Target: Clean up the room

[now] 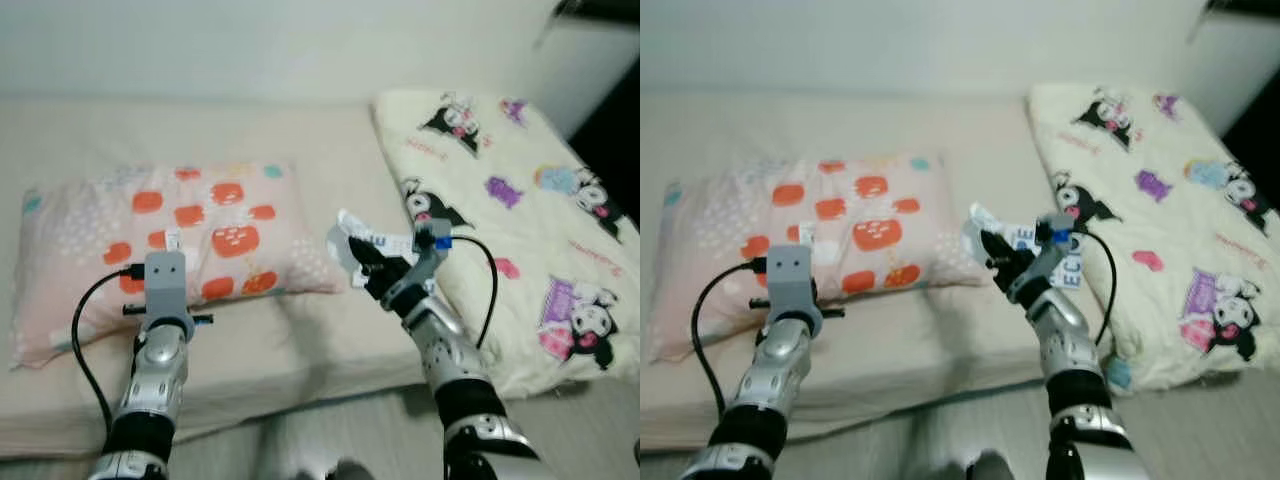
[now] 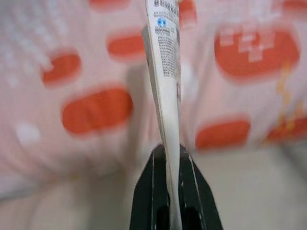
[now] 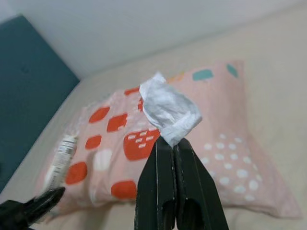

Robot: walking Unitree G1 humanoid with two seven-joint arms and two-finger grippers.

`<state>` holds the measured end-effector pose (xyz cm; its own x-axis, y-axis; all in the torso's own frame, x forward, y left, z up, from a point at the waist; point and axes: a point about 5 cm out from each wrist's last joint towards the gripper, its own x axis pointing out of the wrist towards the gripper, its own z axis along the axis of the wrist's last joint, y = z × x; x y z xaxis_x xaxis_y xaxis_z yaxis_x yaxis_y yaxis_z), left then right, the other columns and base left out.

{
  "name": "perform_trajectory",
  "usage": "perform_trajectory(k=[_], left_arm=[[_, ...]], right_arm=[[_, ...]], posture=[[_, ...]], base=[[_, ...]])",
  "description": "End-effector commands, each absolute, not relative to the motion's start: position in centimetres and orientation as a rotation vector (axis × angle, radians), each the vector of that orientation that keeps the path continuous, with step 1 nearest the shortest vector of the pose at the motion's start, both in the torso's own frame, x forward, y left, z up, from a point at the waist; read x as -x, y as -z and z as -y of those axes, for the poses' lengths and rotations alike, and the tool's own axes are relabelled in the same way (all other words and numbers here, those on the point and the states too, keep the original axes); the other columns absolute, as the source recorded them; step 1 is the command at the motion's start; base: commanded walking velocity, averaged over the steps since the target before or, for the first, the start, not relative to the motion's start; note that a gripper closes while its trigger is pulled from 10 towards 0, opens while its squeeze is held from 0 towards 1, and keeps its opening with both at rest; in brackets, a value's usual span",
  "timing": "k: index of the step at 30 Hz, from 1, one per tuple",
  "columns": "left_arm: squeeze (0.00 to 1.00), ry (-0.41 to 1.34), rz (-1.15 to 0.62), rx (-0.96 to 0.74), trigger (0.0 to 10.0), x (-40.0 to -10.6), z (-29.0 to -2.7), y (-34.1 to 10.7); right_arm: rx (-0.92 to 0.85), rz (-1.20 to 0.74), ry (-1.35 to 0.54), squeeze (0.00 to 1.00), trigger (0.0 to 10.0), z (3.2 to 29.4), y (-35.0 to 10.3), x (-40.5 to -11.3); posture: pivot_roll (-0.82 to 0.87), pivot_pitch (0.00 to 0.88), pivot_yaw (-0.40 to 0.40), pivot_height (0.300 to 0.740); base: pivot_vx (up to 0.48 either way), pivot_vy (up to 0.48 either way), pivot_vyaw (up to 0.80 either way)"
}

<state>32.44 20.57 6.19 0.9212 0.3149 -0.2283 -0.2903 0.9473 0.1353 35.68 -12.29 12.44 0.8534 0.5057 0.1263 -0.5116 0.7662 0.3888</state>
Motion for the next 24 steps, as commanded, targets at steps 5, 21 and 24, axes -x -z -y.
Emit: perform_trajectory(k=[5, 21, 24], left_arm=[[0.0, -0.278, -0.485, -0.177, 10.0, -28.8, -21.0, -0.2], [0.0, -0.305, -0.858, -0.255, 10.0, -20.2, -23.2, 6.4], [0.0, -0.286, -0.935, -0.285, 10.0, -18.3, -23.2, 7.5]], right_arm=[[-0.336, -0.199, -0.446, 0.0, 0.0, 14.0, -6.8, -33.6], [-0.036, -0.641, -0.209, 0.0, 10.0, 17.7, 2.4, -26.9], [0.022, -0.742, -0.147, 0.0, 10.0, 18.8, 4.2, -24.8]], posture=[[-0.07, 0.001, -0.049, 0.7], [-0.07, 0.0, -0.046, 0.735], [-0.07, 0.0, -0.045, 0.735]], base=[[0.0, 0.0, 0.0], [0.0, 0.0, 0.0], [0.0, 0.0, 0.0]])
